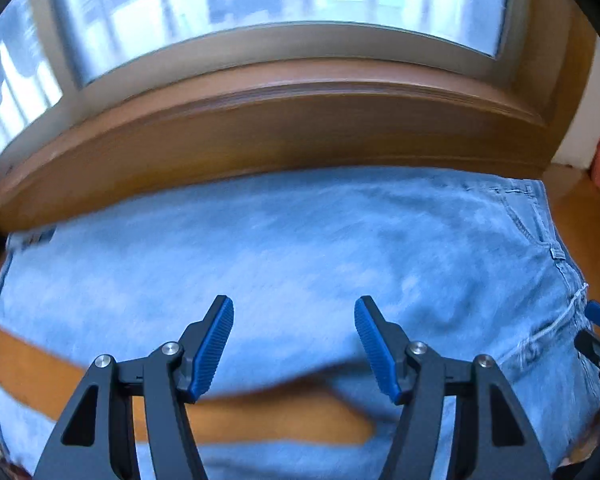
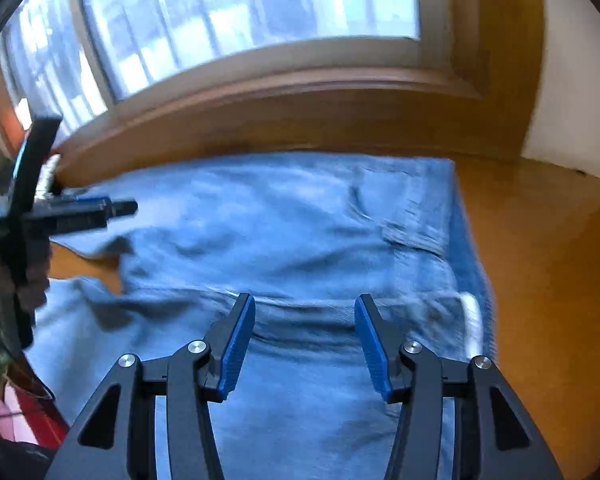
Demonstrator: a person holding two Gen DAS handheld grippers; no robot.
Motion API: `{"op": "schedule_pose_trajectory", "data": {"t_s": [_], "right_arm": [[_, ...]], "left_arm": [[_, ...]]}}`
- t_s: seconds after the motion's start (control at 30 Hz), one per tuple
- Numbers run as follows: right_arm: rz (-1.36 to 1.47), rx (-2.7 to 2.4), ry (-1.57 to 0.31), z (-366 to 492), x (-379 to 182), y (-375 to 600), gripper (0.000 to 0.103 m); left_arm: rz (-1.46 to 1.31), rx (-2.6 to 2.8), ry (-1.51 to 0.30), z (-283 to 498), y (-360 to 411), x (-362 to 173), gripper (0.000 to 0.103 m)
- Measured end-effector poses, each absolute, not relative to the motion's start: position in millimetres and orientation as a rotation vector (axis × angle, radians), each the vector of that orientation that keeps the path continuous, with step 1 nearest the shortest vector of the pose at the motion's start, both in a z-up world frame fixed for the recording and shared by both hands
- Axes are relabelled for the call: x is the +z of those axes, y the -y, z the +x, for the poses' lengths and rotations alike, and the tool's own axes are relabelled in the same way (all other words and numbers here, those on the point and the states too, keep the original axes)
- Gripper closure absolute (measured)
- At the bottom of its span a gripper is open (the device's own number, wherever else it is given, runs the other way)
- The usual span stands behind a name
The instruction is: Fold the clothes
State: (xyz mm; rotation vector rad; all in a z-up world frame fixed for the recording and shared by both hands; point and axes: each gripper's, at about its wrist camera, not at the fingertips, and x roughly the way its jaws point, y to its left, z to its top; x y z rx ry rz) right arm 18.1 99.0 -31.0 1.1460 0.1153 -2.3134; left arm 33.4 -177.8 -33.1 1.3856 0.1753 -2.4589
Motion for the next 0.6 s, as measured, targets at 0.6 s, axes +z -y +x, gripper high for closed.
{"op": "schedule_pose_trajectory", "data": {"t_s": [0.6], "right_arm": [[1.268, -2.254, -0.165, 123, -46, 81, 0.041]], "left_arm": [[1.413, -2.402, -0.163, 165, 288, -51, 0.041]]}}
